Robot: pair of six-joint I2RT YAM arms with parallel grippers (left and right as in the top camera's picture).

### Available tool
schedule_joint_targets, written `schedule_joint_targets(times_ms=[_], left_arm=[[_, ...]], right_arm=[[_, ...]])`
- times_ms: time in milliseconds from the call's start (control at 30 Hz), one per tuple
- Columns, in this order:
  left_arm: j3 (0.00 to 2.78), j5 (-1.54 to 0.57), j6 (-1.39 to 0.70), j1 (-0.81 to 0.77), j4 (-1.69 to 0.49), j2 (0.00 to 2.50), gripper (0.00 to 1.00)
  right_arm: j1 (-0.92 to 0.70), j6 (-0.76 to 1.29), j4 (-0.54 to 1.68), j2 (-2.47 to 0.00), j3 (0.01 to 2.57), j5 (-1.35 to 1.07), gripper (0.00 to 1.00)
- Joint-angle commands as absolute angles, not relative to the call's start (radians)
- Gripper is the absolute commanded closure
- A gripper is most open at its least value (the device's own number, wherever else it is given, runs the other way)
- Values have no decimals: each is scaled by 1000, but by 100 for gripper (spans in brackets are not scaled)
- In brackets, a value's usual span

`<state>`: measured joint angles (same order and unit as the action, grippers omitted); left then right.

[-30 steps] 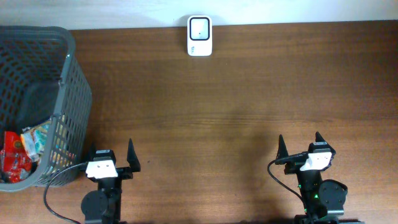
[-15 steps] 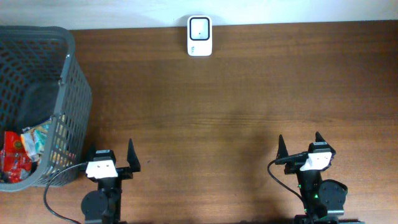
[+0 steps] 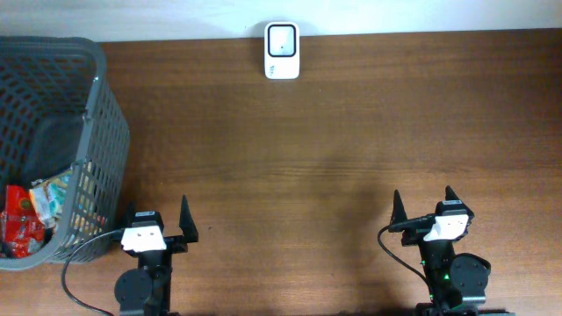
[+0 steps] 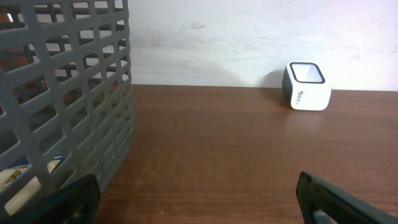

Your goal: Scan the item barcode

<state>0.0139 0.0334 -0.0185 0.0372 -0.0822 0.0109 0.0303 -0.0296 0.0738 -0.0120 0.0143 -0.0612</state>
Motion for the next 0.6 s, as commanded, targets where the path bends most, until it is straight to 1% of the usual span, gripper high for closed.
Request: schedule_joint_targets(times_ms=[0, 33, 67, 100, 133, 167, 200, 233, 300, 333, 400, 467, 500, 533, 567], left_arm=[[10, 20, -9, 42, -54, 7, 1], [10, -49, -14, 42, -50, 7, 1], [10, -57, -14, 42, -33, 7, 1], [10, -86, -15, 42, 48, 7, 1], [10, -169, -15, 42, 128, 7, 1], [11, -315, -14, 42, 248, 7, 1], [12, -408, -15, 42, 358, 7, 1], [19, -427, -14, 42, 411, 7, 1], [50, -426, -14, 42, 396, 7, 1], [77, -426, -14, 42, 371, 7, 1], [183, -369, -14, 42, 241, 8, 1], [334, -226, -5, 42, 24, 49, 1], [449, -212, 38, 42, -128, 120, 1], [618, -212, 62, 42, -327, 262, 1], [693, -213, 62, 42, -381, 355, 1]], right_arm=[[33, -25, 75, -8, 6, -56, 2], [33, -25, 75, -8, 6, -56, 2], [33, -26, 75, -8, 6, -56, 2], [33, -25, 75, -8, 6, -56, 2], [33, -25, 75, -8, 6, -56, 2], [33, -25, 75, -8, 6, -56, 2], [33, -25, 75, -8, 6, -56, 2], [33, -25, 75, -8, 6, -56, 2], [33, -25, 75, -8, 6, -56, 2], [33, -25, 75, -8, 6, -56, 2], [33, -25, 75, -8, 6, -56, 2], [33, -25, 75, -8, 6, -56, 2], [33, -25, 75, -8, 6, -56, 2], [33, -25, 75, -8, 6, -56, 2], [33, -25, 75, -8, 6, -56, 2]])
